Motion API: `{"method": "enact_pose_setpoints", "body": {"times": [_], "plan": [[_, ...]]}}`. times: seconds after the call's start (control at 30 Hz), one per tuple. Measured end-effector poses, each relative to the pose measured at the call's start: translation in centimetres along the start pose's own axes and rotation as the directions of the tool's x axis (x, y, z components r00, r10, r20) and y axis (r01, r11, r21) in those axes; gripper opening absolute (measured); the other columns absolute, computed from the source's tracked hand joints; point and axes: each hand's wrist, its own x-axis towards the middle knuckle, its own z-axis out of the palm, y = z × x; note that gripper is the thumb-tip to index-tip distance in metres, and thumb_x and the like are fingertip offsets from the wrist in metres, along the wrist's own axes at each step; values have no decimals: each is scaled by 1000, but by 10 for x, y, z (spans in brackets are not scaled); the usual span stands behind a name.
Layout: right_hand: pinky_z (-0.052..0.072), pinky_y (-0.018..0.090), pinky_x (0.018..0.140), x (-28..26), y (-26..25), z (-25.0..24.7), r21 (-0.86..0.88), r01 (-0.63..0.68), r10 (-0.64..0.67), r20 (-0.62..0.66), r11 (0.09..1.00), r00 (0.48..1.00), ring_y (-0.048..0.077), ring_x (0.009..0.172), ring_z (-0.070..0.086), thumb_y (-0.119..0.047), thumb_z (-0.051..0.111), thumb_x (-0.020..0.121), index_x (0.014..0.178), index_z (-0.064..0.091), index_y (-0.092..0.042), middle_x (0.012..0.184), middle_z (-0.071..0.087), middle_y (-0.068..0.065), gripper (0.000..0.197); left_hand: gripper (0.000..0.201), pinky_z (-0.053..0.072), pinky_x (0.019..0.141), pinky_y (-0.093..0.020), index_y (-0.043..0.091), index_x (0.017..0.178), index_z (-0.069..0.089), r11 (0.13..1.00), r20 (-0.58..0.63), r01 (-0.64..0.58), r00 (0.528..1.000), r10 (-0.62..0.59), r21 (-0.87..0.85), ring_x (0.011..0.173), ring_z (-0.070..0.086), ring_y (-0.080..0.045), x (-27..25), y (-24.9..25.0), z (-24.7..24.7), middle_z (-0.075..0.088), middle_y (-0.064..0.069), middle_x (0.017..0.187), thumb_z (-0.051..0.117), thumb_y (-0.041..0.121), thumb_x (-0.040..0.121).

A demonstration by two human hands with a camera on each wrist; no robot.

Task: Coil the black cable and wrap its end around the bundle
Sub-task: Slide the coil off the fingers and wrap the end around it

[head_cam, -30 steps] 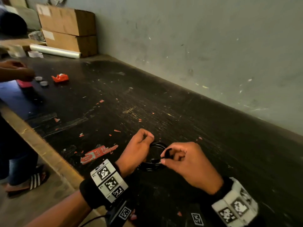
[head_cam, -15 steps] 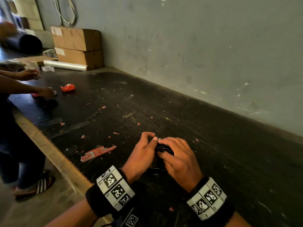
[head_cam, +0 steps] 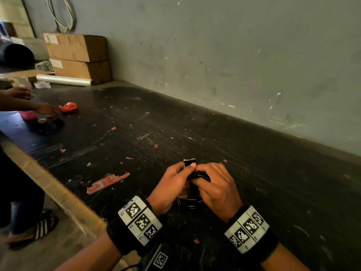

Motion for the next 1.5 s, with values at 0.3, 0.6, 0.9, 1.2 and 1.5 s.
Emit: {"method": "enact_pose_setpoints", "body": {"times": [0.3,0.6,0.9,1.2,1.5], "plan": [[35,34,91,-5,11,-17,-52,34,-29,87,998,996,21,106,51,-13,56,77,92,71,-14,107,68,9,22,10,25,41,-17,11,102,46,998,138,-17,990,25,-59,41,31,-3,1,-1,-2,35,4,53,45,18,95],[38,31,89,7,17,-34,58,43,-56,255,997,965,18,108,49,-25,59,82,87,72,-17,107,65,6,16,12,27,45,-19,12,90,43,981,230,-28,973,-17,191,45,32,-5,-1,-11,-5,36,2,59,39,20,98],[52,22,71,8,16,-41,543,-545,354,421,640,835,11,74,66,-8,78,73,77,73,-13,78,71,3,8,19,27,46,-15,13,89,44,949,449,-114,893,-32,295,49,34,-1,-8,-8,-8,36,6,62,30,20,100],[50,14,62,4,9,-29,596,-760,417,641,259,645,3,60,61,3,74,74,84,64,-14,64,63,-4,22,23,37,52,-24,10,86,49,668,568,-525,803,182,528,54,41,-6,-6,-12,-28,43,7,63,34,23,98],[51,8,60,19,5,0,598,-767,518,592,230,617,5,67,64,1,70,78,87,71,-13,79,69,5,16,24,51,61,-25,8,111,55,905,301,-176,952,56,388,61,58,-13,-2,-16,-63,59,-2,67,58,15,88]]}}
